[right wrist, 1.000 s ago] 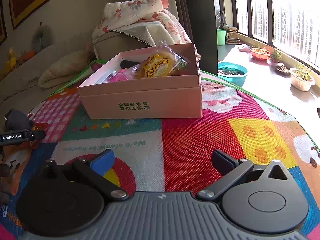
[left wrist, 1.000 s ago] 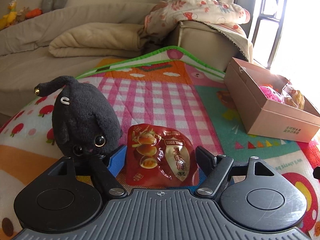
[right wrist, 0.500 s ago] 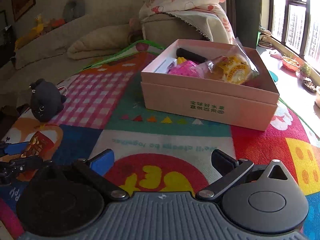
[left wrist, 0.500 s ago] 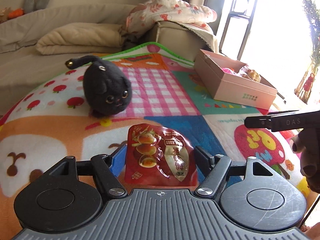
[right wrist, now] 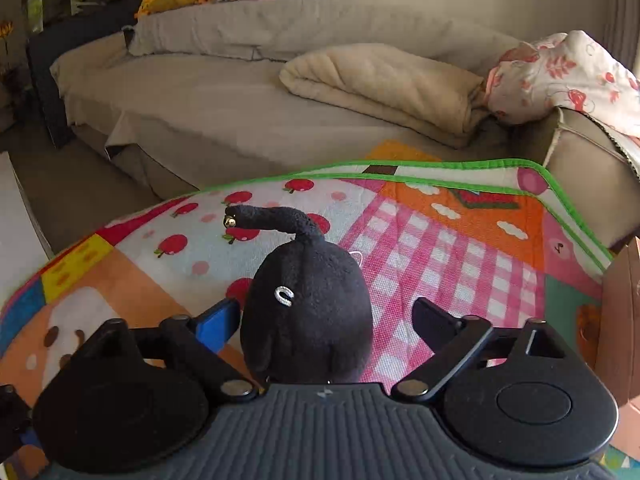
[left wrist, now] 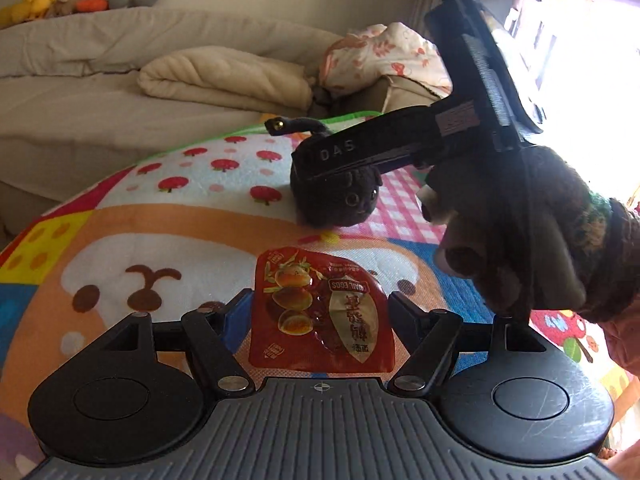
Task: Organize objects
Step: 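Grasp the black plush cat with the right tool while the left tool lifts the red packet, then carry the red packet and black plush cat over the pink box with both tools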
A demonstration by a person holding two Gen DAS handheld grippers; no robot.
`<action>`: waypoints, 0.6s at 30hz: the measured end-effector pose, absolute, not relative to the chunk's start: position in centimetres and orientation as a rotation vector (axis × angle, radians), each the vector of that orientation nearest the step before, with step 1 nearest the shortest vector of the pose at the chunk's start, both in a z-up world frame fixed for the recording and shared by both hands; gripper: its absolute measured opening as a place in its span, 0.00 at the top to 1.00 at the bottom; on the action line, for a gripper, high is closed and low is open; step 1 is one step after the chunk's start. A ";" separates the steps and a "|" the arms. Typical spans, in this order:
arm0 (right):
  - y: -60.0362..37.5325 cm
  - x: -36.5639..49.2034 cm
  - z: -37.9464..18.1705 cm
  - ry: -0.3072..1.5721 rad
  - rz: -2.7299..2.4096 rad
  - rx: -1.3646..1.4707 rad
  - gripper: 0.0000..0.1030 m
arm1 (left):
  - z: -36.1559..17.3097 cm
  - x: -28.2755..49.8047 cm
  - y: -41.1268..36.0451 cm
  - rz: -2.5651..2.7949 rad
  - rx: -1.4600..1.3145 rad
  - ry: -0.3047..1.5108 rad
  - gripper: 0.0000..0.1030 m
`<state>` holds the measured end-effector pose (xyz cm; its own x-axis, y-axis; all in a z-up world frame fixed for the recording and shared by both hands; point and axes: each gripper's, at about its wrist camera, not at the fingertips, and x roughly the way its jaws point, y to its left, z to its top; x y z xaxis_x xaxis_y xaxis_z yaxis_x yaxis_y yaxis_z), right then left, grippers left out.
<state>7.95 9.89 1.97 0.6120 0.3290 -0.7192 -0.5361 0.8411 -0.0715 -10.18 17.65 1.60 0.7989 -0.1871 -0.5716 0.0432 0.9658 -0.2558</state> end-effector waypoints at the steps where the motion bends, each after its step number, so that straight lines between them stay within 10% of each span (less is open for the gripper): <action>1: 10.1 8.3 1.6 0.788 0.514 -0.292 0.29 | 1.5 -10.2 17.9 -0.125 -0.240 0.636 0.25; 18: -14.3 -8.6 7.1 0.599 0.292 -0.199 0.36 | 6.6 -6.3 7.5 -0.437 -0.139 0.594 0.25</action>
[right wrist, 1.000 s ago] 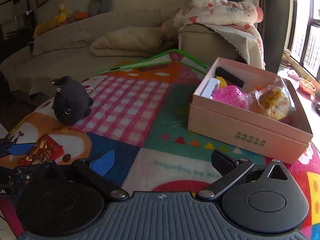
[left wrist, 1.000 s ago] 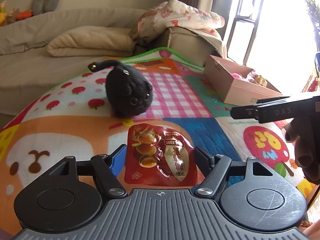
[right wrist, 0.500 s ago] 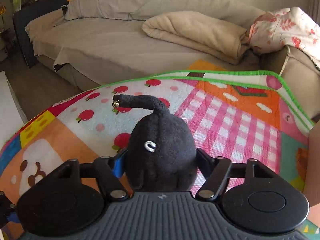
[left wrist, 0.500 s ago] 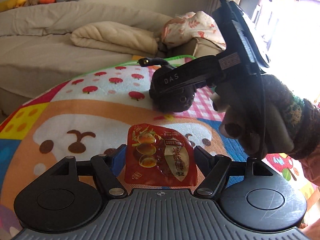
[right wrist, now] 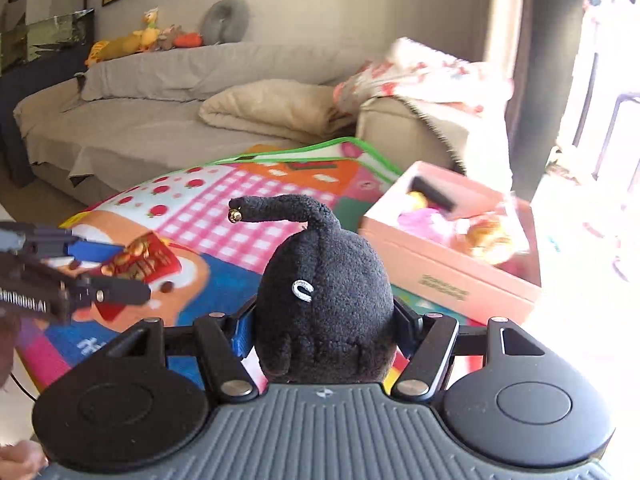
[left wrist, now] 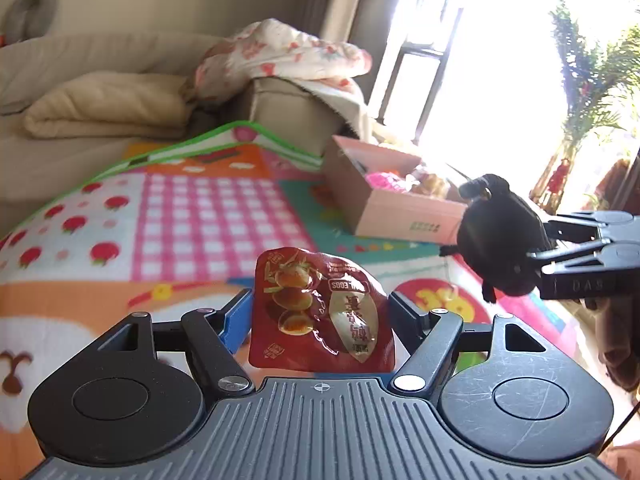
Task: Organize objects
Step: 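Carry the red packet and black plush cat over the pink box with both tools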
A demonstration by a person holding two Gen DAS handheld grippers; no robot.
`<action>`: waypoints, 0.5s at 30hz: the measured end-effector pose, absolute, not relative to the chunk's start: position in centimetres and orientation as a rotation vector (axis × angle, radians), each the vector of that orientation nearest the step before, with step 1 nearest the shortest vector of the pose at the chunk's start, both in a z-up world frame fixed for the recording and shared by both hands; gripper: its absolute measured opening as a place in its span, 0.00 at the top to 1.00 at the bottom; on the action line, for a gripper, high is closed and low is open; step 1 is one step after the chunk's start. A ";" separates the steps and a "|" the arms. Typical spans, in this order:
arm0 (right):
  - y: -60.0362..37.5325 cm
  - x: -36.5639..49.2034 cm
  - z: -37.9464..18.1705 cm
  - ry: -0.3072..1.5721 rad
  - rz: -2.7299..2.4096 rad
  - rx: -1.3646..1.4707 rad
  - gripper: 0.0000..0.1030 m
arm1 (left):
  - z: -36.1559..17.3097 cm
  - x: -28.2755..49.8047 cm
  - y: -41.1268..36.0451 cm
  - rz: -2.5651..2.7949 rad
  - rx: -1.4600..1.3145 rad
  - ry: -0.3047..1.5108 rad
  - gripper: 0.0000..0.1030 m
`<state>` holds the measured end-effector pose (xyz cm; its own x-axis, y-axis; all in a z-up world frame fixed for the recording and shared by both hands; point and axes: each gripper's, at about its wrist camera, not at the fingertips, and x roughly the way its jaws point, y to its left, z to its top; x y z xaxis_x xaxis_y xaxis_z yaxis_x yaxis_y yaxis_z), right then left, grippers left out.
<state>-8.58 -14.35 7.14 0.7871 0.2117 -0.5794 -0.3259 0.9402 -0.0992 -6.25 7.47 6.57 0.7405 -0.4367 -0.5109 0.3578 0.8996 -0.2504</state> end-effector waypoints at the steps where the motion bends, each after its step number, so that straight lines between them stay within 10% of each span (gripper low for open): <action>1: -15.7 -9.3 7.4 0.578 0.260 -0.192 0.36 | 7.3 -5.3 6.3 -0.456 -0.137 0.577 0.25; 15: -26.7 -10.4 6.1 0.574 0.110 -0.016 0.36 | 8.3 16.9 -11.6 -0.469 -0.177 0.508 0.24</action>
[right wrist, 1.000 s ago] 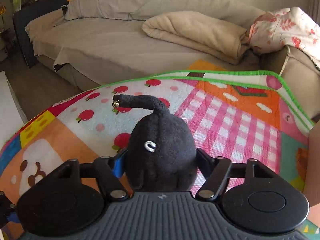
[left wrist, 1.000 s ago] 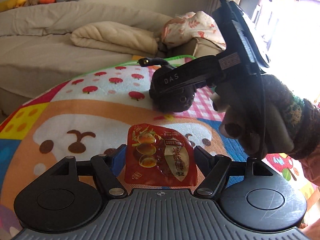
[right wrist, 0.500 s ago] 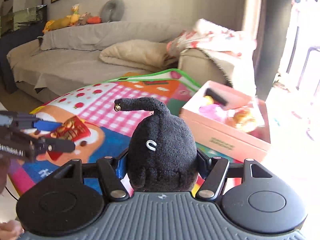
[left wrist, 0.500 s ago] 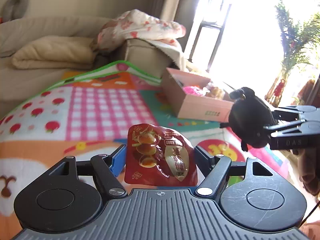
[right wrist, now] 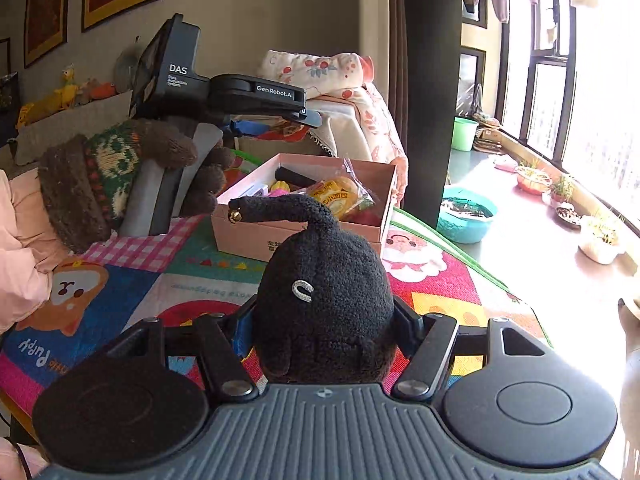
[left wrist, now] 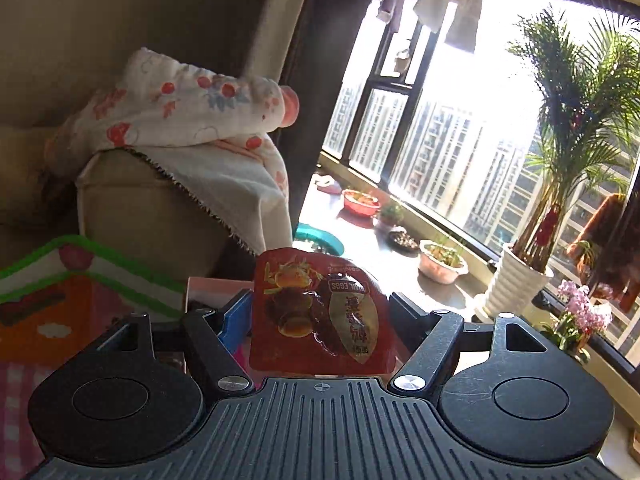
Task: Organize objects
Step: 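Carry the red packet and black plush cat over the pink box with both tools, then drop the plush cat into the pink box with the right tool while the left tool releases the packet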
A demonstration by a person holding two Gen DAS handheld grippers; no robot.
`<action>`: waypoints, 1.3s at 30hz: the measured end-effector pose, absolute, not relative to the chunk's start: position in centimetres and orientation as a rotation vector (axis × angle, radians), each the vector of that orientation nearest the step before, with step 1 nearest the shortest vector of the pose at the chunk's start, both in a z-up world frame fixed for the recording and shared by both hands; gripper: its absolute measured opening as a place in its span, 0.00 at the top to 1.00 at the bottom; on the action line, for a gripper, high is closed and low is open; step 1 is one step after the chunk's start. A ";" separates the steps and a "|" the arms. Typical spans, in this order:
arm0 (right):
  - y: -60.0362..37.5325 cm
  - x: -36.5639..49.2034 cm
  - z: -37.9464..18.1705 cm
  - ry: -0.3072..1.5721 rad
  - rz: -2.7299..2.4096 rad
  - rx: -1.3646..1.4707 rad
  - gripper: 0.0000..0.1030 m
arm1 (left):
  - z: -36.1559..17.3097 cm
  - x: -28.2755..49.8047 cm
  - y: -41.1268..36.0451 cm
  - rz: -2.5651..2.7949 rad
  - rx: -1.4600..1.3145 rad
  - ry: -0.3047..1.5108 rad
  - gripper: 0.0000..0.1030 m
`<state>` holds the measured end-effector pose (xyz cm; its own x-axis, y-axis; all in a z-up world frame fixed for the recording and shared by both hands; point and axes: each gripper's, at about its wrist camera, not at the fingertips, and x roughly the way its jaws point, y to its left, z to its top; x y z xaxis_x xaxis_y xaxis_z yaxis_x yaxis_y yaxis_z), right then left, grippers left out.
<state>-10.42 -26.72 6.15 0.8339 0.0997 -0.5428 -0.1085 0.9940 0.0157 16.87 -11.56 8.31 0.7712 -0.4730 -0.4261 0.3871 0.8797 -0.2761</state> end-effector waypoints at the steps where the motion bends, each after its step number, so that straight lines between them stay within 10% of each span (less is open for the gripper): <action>1: -27.1 -10.2 6.1 0.578 0.107 -0.005 0.36 | 7.7 17.3 -11.7 -0.452 -0.185 0.528 0.25; 23: -28.1 10.5 15.9 0.528 0.064 0.149 0.36 | 7.4 15.4 -3.4 -0.454 -0.261 0.479 0.31; 39: -23.8 20.7 7.3 0.768 -0.021 0.020 0.23 | 3.1 10.3 3.5 -0.466 -0.389 0.599 0.31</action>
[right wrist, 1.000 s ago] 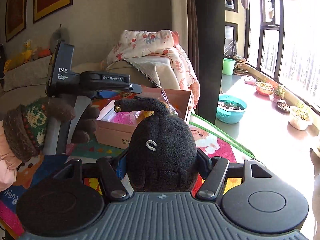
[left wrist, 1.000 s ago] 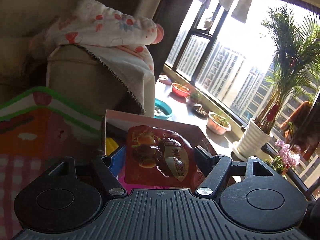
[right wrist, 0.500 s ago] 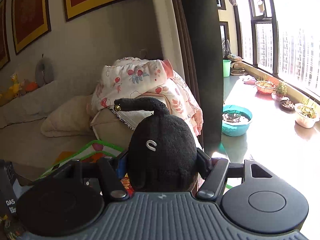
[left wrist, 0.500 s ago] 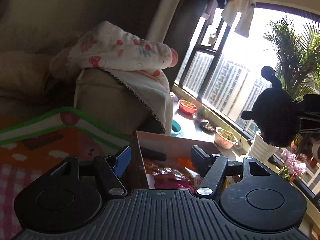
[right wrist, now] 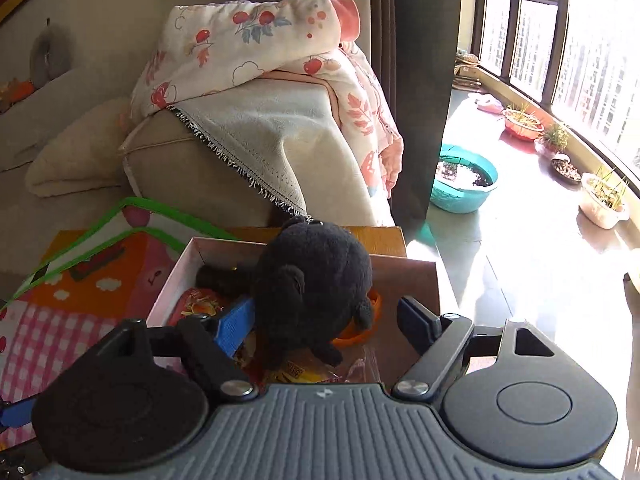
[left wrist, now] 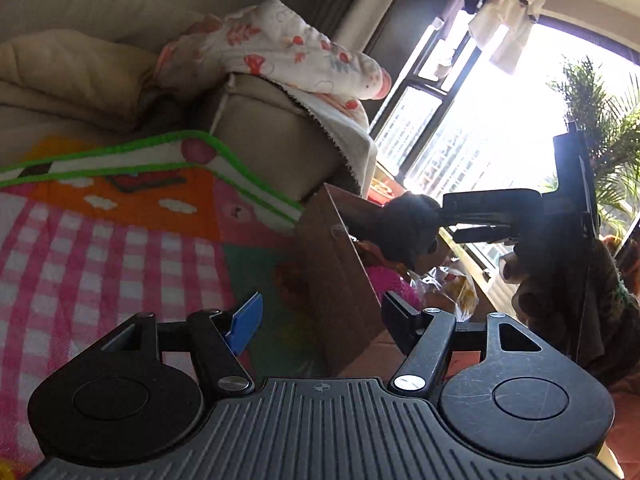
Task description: Organize objects
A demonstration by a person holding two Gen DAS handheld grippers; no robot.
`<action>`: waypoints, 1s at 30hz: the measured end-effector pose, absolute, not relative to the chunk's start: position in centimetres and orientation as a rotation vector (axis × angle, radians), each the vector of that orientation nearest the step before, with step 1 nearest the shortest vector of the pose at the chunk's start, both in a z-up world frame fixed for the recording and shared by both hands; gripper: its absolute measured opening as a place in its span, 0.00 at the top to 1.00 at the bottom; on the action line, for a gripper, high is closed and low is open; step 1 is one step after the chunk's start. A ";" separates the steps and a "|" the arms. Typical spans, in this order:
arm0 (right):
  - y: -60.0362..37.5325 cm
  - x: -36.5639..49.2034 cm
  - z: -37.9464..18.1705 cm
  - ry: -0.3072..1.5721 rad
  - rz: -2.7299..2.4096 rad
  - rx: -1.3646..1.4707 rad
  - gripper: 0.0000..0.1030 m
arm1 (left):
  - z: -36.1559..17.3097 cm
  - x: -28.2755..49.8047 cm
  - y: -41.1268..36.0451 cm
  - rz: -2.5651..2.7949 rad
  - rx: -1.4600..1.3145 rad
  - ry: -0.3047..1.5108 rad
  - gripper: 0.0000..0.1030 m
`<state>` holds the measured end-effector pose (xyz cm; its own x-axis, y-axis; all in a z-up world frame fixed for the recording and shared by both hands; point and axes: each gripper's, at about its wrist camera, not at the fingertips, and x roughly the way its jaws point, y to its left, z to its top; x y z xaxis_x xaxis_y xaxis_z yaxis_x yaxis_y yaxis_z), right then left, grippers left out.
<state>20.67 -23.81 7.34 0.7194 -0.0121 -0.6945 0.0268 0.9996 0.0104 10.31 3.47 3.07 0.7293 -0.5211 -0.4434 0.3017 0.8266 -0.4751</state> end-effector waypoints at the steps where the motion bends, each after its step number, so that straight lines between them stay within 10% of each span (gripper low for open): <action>1: -23.6 21.0 7.8 0.750 -0.048 -0.013 0.27 | 2.8 10.4 3.5 -0.468 -0.402 0.606 0.31; 5: -23.0 22.1 7.7 0.731 -0.088 -0.050 0.49 | 2.3 10.5 3.6 -0.474 -0.406 0.624 0.31; 30: -26.4 3.2 2.2 0.685 0.086 -0.158 0.52 | 4.7 12.2 -3.6 -0.206 0.000 0.661 0.23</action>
<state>3.17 -26.35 2.16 0.7717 0.0266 -0.6355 -0.1304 0.9845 -0.1171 12.15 -3.61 4.73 0.7698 -0.1895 -0.6096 0.1897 0.9797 -0.0651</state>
